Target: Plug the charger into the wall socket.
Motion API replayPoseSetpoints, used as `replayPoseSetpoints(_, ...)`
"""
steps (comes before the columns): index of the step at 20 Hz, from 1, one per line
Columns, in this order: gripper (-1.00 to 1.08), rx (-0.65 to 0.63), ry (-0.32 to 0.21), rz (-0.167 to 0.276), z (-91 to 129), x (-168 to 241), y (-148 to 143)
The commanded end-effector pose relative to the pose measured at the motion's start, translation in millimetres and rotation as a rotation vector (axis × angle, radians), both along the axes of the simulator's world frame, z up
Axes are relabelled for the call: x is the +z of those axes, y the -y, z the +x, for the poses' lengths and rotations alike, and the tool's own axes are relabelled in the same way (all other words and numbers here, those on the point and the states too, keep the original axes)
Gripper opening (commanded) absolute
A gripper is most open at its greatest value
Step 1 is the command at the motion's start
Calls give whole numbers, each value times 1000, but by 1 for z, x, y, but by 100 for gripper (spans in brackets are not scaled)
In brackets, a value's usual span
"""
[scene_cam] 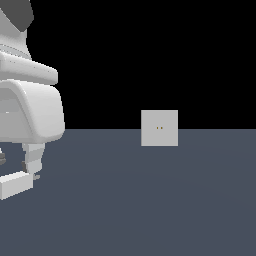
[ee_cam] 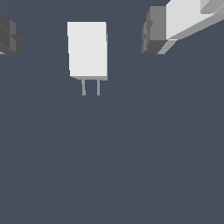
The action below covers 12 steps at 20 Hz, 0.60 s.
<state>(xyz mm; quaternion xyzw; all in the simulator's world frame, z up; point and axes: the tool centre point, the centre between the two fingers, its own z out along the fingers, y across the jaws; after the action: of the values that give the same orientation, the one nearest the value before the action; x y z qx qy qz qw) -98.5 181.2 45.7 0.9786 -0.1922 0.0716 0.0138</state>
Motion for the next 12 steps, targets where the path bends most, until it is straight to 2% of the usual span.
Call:
replayPoseSetpoints(1, 100, -1, -1, 0, -1, -12, 0)
replayPoseSetpoints(10, 100, -2, -1, 0, 0, -34, 0)
replayPoseSetpoints(11, -100, -2, -1, 0, 0, -34, 0)
replayPoseSetpoints(12, -100, -2, -1, 0, 0, -34, 0)
